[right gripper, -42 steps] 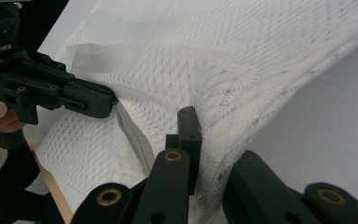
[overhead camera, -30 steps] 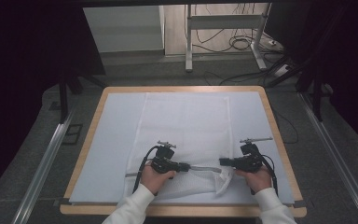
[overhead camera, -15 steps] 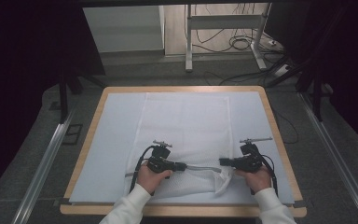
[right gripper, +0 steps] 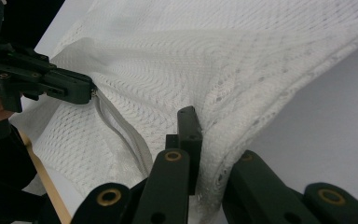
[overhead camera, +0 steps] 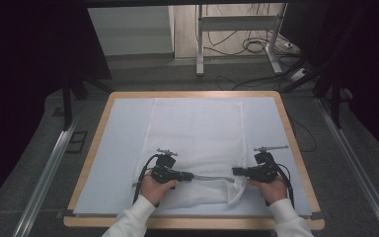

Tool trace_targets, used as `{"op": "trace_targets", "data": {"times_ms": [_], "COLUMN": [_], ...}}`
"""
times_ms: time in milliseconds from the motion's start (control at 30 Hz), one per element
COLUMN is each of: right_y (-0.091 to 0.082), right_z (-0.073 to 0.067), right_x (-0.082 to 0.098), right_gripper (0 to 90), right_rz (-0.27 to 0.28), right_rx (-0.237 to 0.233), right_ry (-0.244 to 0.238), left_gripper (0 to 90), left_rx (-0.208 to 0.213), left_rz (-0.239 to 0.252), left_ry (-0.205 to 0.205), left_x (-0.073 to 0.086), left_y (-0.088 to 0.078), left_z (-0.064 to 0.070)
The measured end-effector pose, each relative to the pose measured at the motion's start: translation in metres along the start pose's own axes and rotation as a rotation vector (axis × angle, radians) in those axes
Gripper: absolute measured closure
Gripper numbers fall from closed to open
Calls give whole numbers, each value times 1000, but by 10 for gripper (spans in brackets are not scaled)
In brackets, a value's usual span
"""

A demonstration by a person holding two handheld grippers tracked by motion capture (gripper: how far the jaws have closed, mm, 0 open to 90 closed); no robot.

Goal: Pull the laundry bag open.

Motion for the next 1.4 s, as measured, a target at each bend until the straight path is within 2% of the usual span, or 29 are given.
{"op": "trace_targets", "data": {"times_ms": [333,733,800,867,933,1400], "right_y": [0,0,0,-1,-2,-3], "right_z": [1,1,1,3,4,5], "right_x": [0,0,0,0,1,1], "right_gripper": [882,882,882,882,882,882], "right_rz": [-1,-2,-1,1,4,3], "right_rx": [-2,2,3,22,19,13], "right_ry": [1,-1,0,1,6,12], "left_gripper": [867,866,867,867,867,867], "left_rx": [-5,-21,-32,-68,-51,-51], "left_rz": [-6,1,3,-1,6,5], "left_ry": [9,-12,-11,-3,-29,-24], "left_x": [2,7,8,10,11,16], "left_y": [-3,-10,-12,-15,-18,-28], "left_z": [-2,-9,-11,-14,-18,-23]}}
Point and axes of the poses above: each handheld gripper's, and its own axes: y roughly forward along the jaws, x roughly out of its underside, z roughly to its right, the point moved 1 cm from there along y, roughly forward along the jaws, and after that the axes turned 1 degree about z, right-handed, at the moved point
